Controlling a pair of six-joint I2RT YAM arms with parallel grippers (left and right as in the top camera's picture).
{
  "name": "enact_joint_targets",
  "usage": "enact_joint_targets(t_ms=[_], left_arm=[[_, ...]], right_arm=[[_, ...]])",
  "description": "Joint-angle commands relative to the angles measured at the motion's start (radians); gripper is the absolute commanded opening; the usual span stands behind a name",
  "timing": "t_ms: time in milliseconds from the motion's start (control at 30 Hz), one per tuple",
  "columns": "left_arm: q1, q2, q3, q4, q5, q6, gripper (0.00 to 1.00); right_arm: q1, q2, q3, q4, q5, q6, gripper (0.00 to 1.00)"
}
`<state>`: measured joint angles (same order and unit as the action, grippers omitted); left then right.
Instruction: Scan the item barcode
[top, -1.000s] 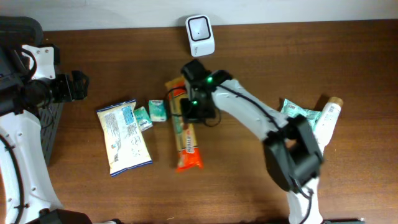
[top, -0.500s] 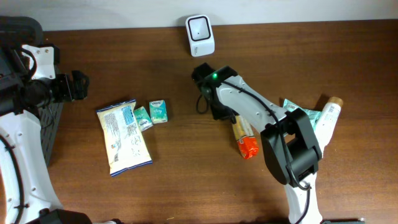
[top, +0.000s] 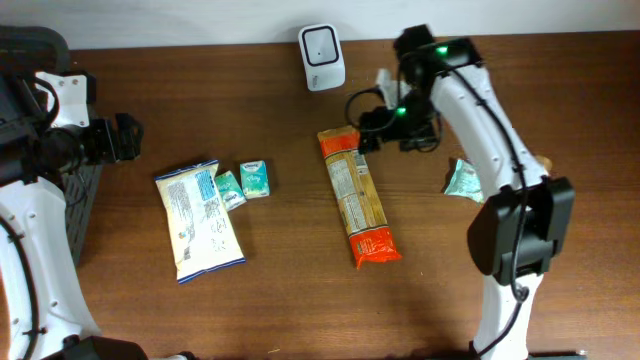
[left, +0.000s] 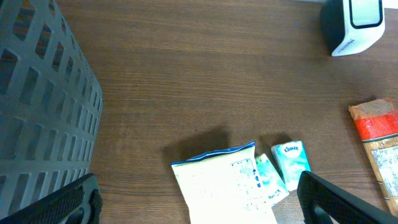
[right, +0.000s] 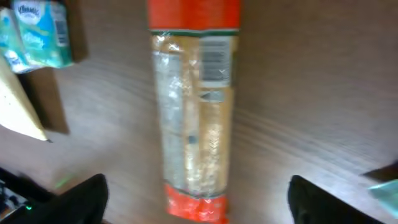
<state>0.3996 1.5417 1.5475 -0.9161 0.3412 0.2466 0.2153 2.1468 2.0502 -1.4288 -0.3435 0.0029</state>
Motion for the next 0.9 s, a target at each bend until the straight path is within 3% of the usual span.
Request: enact_joint_targets(t_ms=[0, 167, 300, 700, 800, 867], left_arm=[[0.001, -0.005, 0.005, 0.002, 0.010, 0.010, 0.99], [0.001, -0.005, 0.005, 0.002, 0.010, 0.010, 0.99], [0.001, -0.005, 0.005, 0.002, 0.011, 0.010, 0.99], [0.001, -0.005, 0.005, 0.002, 0.010, 0.010, 0.99], [0.001, -0.005, 0.005, 0.002, 0.010, 0.010, 0.99], [0.001, -0.005, 0.005, 0.002, 0.010, 0.010, 0.99]], right_arm=[[-0.074, 0.005, -0.154, 0.030, -0.117, -0.153, 0.92], [-0.086, 0.005, -0.491, 0.301, -0.214, -0.163, 0.92], [-0.084, 0.005, -0.647, 0.478, -0.317, -0.159, 0.92], [-0.075, 0.006, -0.739, 0.560, -0.319, -0.159, 0.92], [-0.039, 0.007, -0.797, 0.654, -0.319, -0.121, 0.91], [-0.013, 0.007, -0.841, 0.708, -0.303, -0.117, 0.80]])
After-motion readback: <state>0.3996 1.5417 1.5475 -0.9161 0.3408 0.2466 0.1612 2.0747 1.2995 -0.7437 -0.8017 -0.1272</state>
